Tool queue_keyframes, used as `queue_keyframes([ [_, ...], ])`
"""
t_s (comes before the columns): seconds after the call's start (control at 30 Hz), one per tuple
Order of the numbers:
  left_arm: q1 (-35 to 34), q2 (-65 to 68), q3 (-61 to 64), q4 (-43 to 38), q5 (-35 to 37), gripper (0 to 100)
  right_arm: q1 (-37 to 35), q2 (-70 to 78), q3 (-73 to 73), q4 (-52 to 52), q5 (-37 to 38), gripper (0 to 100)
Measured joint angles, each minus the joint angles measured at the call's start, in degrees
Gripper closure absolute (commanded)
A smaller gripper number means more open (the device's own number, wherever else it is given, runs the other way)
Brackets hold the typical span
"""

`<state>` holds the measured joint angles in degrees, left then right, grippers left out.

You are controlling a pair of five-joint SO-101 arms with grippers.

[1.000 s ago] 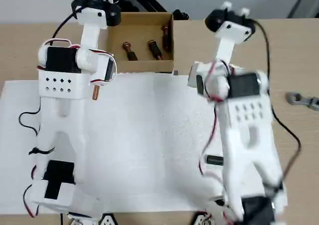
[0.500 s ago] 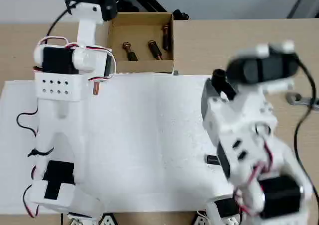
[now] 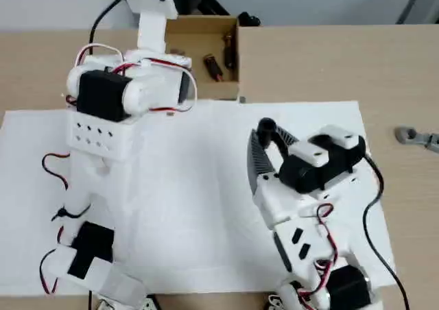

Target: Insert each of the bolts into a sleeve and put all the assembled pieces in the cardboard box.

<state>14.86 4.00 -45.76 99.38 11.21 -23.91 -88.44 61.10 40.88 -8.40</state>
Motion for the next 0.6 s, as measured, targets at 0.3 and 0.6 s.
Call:
queue_keyframes([
  [0.3,7.7,-0.2,-14.1,-1.1,3.1,99,-4.1,0.0,11.4,-13.5,-0.6,99.5],
  [0.6,15.6,-0.8,-16.1,-1.6,5.5,100,-4.0,0.0,13.6,-17.5,-0.6,99.5],
])
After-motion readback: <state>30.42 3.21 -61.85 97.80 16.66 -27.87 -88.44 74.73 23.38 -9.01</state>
